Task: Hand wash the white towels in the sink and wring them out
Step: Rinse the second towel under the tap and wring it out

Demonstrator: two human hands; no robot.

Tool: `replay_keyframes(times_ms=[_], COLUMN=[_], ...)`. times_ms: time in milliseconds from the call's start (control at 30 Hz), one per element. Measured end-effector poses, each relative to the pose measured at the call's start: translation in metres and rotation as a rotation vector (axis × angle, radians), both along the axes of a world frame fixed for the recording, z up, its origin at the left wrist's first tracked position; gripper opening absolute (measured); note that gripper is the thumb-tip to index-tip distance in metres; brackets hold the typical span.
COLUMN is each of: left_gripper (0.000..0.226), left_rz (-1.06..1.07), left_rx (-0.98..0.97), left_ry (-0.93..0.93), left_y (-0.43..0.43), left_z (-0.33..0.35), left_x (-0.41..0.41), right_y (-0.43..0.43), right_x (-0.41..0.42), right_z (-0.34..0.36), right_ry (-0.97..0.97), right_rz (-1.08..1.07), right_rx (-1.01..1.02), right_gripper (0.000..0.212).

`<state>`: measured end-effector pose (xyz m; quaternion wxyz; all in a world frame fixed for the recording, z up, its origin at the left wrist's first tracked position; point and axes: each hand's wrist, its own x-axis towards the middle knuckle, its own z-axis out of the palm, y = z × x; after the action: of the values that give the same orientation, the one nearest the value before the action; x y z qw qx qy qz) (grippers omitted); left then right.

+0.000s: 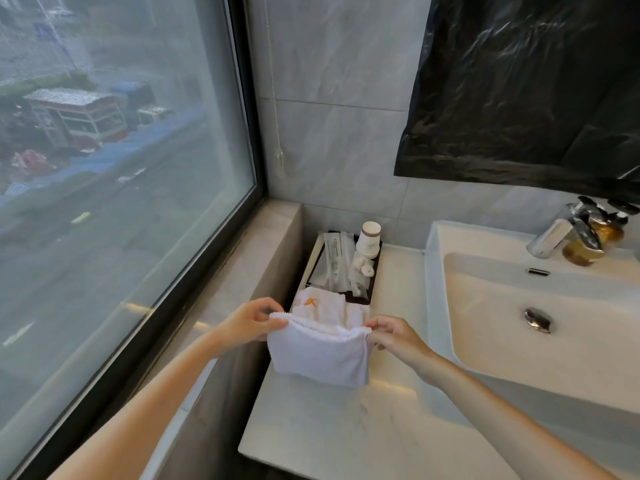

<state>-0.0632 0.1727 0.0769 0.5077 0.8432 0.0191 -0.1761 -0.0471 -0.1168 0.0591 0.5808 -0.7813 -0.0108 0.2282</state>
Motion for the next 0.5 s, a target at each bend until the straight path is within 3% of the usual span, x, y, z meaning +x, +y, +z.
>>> replay_keyframes(times_ms=[133, 367, 500], left_gripper=[0.013, 0.01, 0.034], left_rz=[0.189, 0.381, 0.483], left_rx=[-0.06, -0.038, -0.052], left_ry=[-0.011, -0.111, -0.066], left_y=[-0.011, -0.03, -0.037], left_z=[-0.029, -0.075, -0.104], left_x=[0.035, 0.1, 0.106], right_y=[0.008, 0.023, 0.029], right_x=[0.037, 0.085, 0.085], right_z=[-0.027, -0.067, -0.097], right_ry=[0.105, 0.073, 0.068], right_rz=[-0.207, -0.428, -0.528], right_rx=[0.035, -0.013, -0.097], right_gripper=[0.023, 0.015, 0.02])
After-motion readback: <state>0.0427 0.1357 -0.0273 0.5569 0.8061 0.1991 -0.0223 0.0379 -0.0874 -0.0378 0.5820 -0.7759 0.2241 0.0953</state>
